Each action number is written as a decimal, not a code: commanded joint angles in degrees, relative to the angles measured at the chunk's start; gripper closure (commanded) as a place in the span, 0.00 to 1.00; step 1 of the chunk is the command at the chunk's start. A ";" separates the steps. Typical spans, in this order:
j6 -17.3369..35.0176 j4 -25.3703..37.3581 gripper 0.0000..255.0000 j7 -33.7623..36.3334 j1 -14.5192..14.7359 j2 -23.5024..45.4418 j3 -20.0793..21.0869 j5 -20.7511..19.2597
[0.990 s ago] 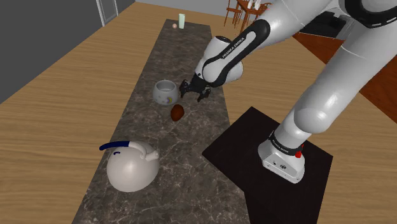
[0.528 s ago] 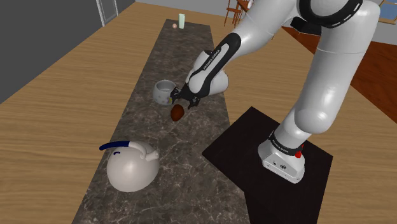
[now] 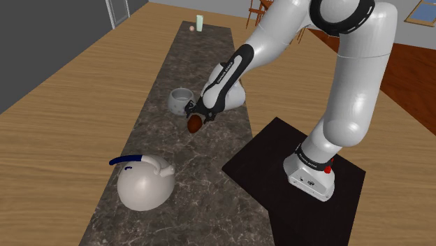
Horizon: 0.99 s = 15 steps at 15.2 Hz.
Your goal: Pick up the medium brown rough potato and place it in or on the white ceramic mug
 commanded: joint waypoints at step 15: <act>0.12 0.08 1.00 -0.03 -0.03 0.18 0.04 0.00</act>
